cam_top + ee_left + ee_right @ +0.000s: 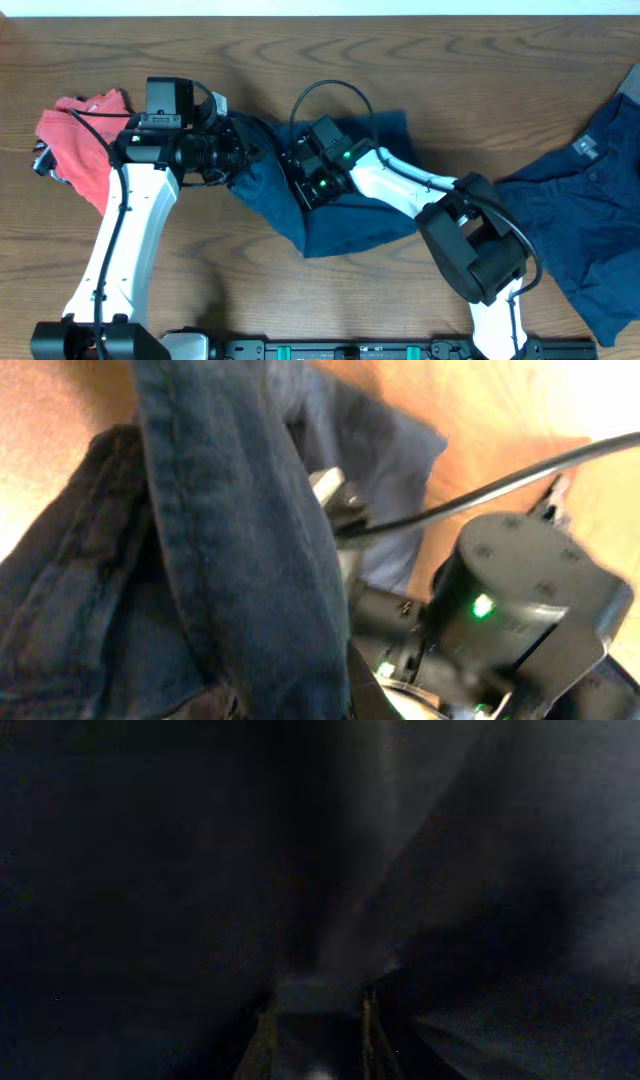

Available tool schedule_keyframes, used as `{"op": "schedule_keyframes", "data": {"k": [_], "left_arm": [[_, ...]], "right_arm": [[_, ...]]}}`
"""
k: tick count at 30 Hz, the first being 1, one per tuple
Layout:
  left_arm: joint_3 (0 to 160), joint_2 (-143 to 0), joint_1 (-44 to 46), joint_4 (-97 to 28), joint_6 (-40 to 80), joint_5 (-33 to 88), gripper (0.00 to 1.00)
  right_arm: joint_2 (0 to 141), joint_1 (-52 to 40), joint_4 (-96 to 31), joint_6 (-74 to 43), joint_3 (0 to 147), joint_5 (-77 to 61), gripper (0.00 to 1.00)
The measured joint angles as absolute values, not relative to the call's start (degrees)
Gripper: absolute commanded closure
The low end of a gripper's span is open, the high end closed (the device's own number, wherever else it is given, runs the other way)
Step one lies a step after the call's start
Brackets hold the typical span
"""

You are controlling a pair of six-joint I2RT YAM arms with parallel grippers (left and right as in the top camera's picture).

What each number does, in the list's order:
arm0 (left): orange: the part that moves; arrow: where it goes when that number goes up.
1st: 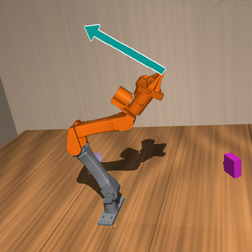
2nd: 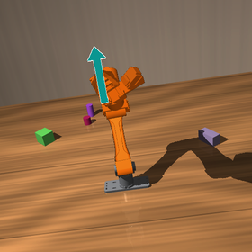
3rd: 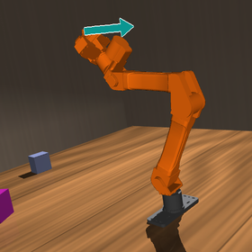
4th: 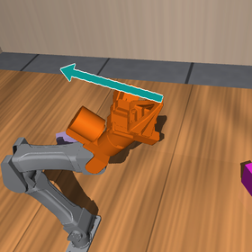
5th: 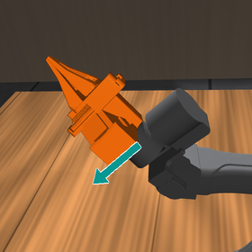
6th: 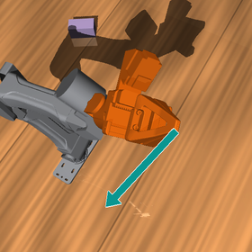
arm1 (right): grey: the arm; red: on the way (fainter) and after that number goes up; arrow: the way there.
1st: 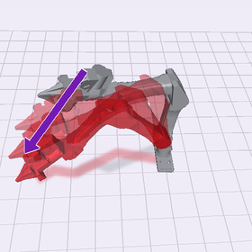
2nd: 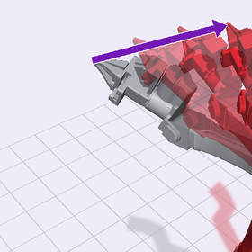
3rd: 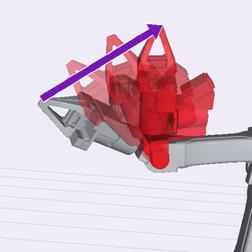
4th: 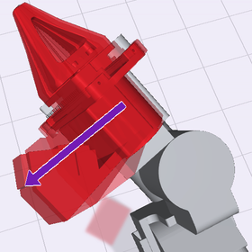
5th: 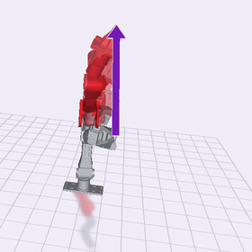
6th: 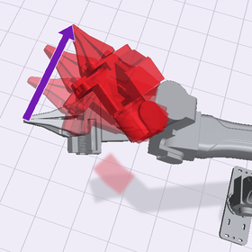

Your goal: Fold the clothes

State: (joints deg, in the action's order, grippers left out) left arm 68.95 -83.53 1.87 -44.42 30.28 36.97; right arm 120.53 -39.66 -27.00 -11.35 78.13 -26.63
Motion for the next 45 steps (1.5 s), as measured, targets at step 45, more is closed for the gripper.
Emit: {"op": "schedule_keyframes", "data": {"k": [45], "left_arm": [[69.06, -88.66, 28.75, -23.38, 39.18, 29.95, 0.94]], "right_arm": [[110.52, -17.43, -42.87, -8.64, 68.07, -2.61, 0.73]]}}
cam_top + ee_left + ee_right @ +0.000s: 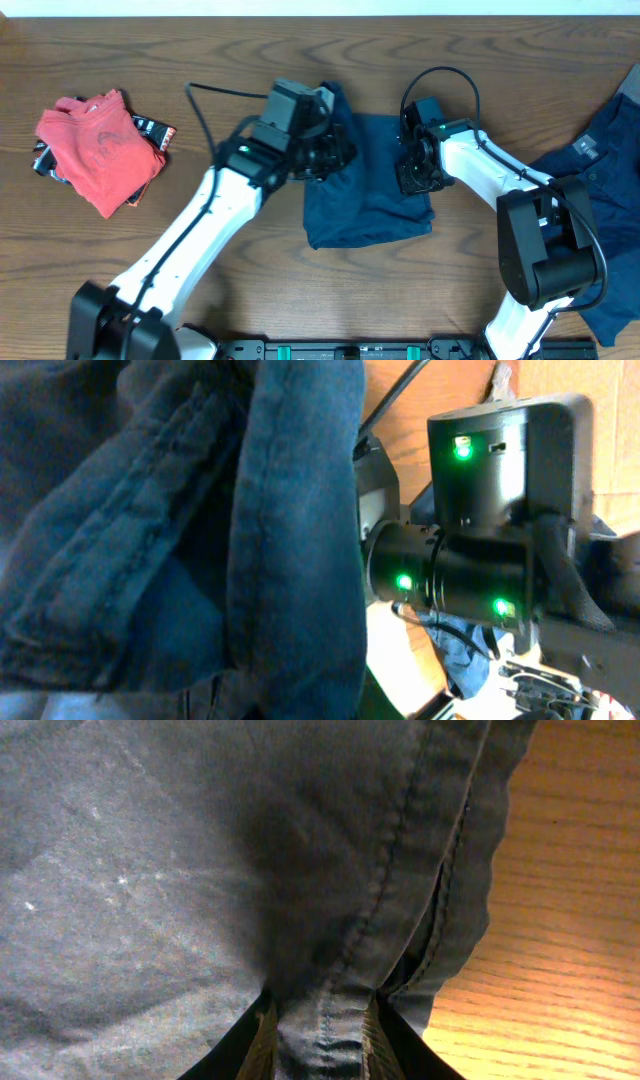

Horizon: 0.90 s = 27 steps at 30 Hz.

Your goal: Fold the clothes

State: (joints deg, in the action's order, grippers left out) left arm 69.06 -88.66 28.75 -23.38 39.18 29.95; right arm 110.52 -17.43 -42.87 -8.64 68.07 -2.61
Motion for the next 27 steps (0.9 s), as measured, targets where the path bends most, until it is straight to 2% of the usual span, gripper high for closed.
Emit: {"op": "schedule_keyframes", "data": {"k": [12, 13, 15, 19, 20, 21, 27], "left_arm": [[69.06, -95.64, 32.01, -16.51, 42.28, 29.34, 0.94], [69.06, -95.88, 32.10, -16.49, 42.41, 29.34, 0.91], [69.06, -96.07, 32.21, -16.49, 42.63, 29.34, 0.77], [69.10, -96.12, 32.21, -15.68, 42.76, 29.45, 0.41], [69.10, -96.12, 32.18, -15.25, 42.33, 29.67, 0.35], [69.12, -96.14, 32.03, -14.76, 41.74, 30.04, 0.32], [69.14, -96.12, 27.75, -14.52, 38.54, 31.55, 0.32]], "right_arm": [[110.52, -17.43, -43.42, -8.73, 68.07, -2.94, 0.76], [110.52, -17.43, -43.48, -8.75, 68.07, -2.94, 0.79], [110.52, -17.43, -43.79, -8.91, 68.07, -2.98, 0.79], [110.52, -17.17, -46.37, -9.52, 68.73, -3.62, 0.77], [110.52, -16.99, -48.01, -9.58, 69.01, -3.90, 0.77], [110.52, -16.29, -50.48, -9.72, 69.89, -3.97, 0.76], [108.44, -6.81, -61.12, -10.17, 83.81, -2.87, 0.71]]}}
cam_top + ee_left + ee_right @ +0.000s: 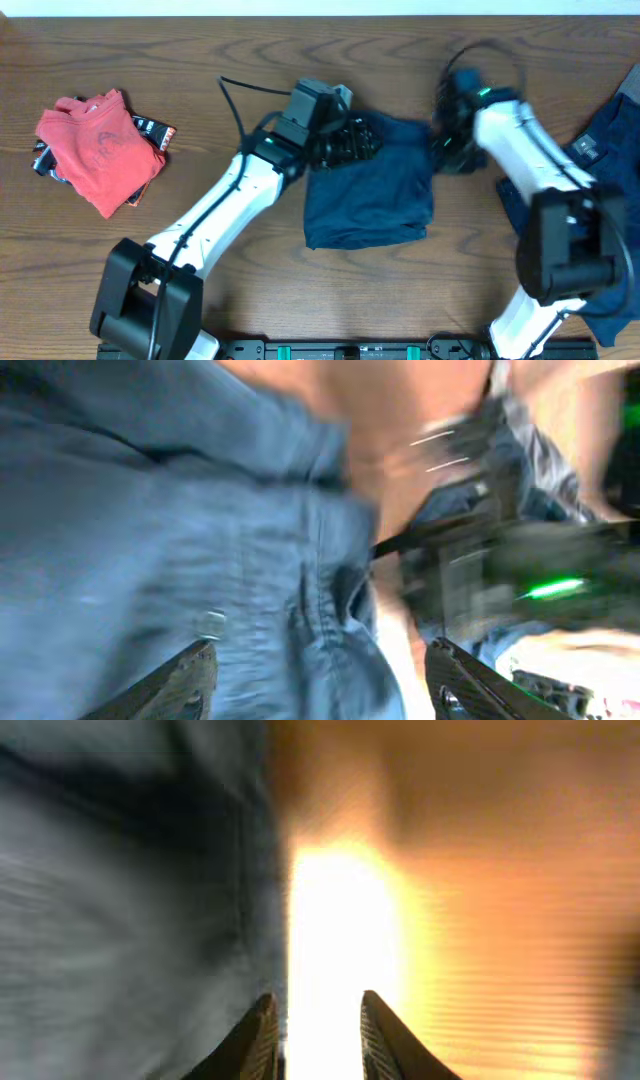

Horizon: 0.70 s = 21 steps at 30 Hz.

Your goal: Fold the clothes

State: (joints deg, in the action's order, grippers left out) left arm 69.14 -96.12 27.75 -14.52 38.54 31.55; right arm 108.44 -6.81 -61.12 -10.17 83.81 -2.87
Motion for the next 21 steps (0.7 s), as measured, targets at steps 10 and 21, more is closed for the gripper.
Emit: {"op": "schedule_keyframes", "data": {"k": [10, 21], "left_arm": [[69.17, -96.71, 17.78, -17.93, 32.75, 27.79, 0.27], [69.25, -107.37, 18.33, -19.77, 30.11, 26.94, 0.27]], "right_arm": [[97.23, -5.74, -63.64, -6.22, 90.11, -14.70, 0.67], [98.10, -19.22, -52.01, -7.88, 69.06, -24.80, 0.68]]}}
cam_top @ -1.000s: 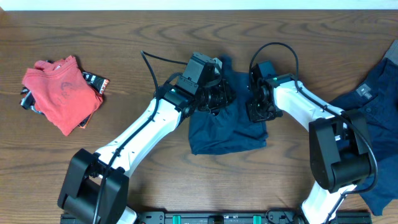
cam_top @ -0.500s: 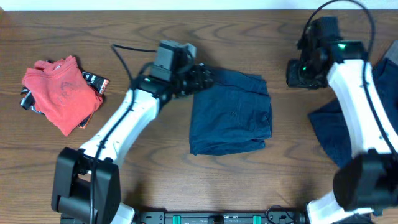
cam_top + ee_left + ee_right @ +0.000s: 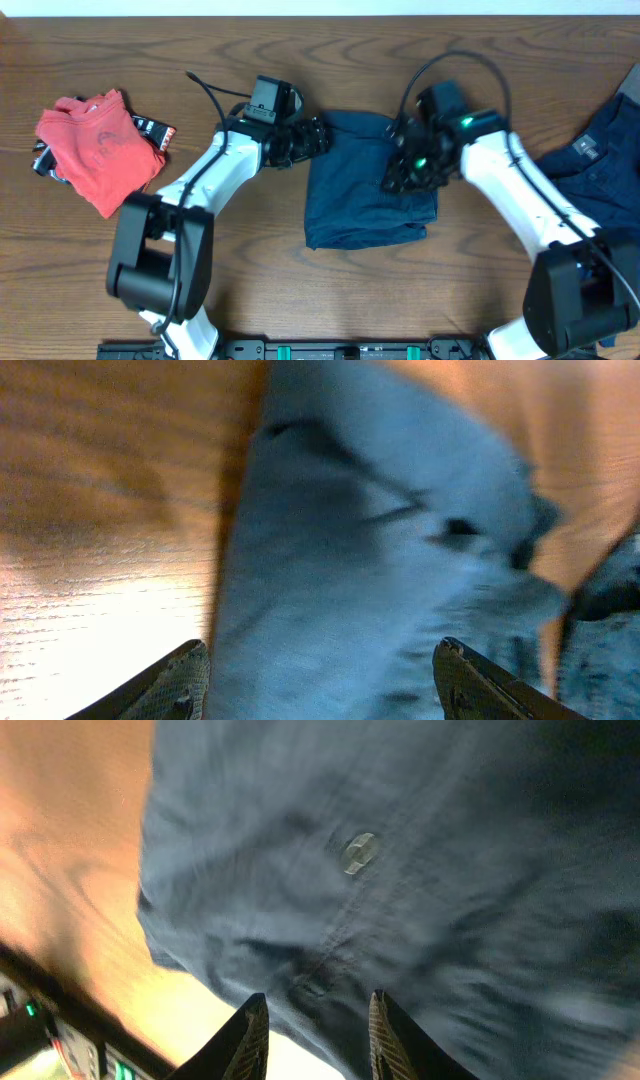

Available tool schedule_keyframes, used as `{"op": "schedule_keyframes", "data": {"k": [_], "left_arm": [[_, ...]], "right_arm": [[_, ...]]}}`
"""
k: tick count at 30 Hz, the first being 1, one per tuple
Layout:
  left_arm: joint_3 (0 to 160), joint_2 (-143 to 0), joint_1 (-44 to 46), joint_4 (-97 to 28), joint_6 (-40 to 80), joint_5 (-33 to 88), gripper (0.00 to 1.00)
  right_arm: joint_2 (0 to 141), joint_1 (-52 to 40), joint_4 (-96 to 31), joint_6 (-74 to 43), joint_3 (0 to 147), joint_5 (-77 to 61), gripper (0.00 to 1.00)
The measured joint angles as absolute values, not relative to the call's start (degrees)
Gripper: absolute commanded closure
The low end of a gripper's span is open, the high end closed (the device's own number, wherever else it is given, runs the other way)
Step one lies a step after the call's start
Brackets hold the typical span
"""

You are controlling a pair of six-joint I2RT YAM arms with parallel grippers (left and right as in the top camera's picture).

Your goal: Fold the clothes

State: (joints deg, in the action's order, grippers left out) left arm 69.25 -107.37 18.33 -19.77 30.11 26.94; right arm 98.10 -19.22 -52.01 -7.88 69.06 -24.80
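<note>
A navy garment (image 3: 365, 195) lies folded into a rough rectangle at the table's centre. My left gripper (image 3: 318, 136) hovers at its upper left corner, jaws wide open with nothing between them. In the left wrist view the left gripper (image 3: 320, 682) looks down on the blue cloth (image 3: 380, 560). My right gripper (image 3: 396, 176) is over the garment's right half. The right gripper (image 3: 316, 1042) stands open just above the cloth near a button (image 3: 358, 851).
A red garment (image 3: 95, 145) lies folded on a dark item at the far left. Another navy garment (image 3: 595, 190) is spread out at the right edge. The wooden table (image 3: 250, 270) shows bare in front of the folded piece.
My left gripper has drawn back left, from over the garment's top to its upper left corner. The right gripper has moved from the garment's right edge to above its right half.
Both grippers first held the navy garment bunched at centre-left. Then it lay folded in the centre with both still shut on its top edge. Then both had let go and stood open; now they hover over it, empty.
</note>
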Motion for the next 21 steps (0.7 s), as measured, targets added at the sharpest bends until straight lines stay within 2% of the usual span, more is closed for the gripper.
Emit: {"op": "schedule_keyframes", "data": {"k": [7, 10, 14, 18, 21], "left_arm": [[69.25, -111.83, 21.37, -25.78, 29.91, 26.74, 0.27], [69.80, -111.96, 23.07, -29.74, 29.74, 26.81, 0.28], [70.24, -111.96, 24.62, -38.28, 29.76, 26.85, 0.35], [70.22, -111.98, 25.67, -47.70, 29.91, 27.03, 0.35], [70.19, -111.98, 26.41, -53.58, 30.02, 27.40, 0.35]], "right_arm": [[98.10, -24.73, -40.66, -13.30, 55.81, -25.50, 0.68], [98.10, -24.93, -38.37, -15.97, 52.40, -23.14, 0.65], [97.54, -24.21, -37.69, -18.55, 51.22, -18.76, 0.57], [96.68, -20.53, -33.23, -20.08, 51.18, -9.58, 0.42], [97.03, -15.75, -27.90, -20.10, 51.37, -1.87, 0.38]]}}
